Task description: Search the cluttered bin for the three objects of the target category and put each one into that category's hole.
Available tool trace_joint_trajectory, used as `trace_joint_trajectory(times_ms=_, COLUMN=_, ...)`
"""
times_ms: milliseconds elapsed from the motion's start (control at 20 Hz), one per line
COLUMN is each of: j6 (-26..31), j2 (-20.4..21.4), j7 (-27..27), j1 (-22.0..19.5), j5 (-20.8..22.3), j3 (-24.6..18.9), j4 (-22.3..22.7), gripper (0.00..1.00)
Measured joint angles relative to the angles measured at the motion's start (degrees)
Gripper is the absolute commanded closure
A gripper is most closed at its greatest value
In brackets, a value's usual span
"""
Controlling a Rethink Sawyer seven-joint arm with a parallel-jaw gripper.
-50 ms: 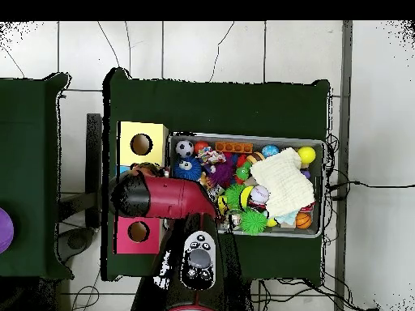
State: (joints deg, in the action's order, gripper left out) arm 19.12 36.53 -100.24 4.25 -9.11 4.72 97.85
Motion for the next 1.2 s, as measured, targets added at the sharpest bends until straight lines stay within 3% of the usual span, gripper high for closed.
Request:
trace_joint_trajectory(times_ms=550, j6=0.0, j2=0.4, j7=0.0, j1=-0.6, j5=0.5, j3=-0.3, j4=0.6, gripper=1.00)
trace_joint_trajectory(times_ms=600, j6=0.0, j2=0.9, j7=0.0, j1=-1.9, j5=1.4, j3=-1.0, j4=1.4, gripper=0.00)
trace_joint_trajectory(times_ms=1200, j6=-3.5, j2=2.3, j7=0.0, j1=-6.1, j5=4.7, j3=-3.9, j4=4.4, gripper=0.00)
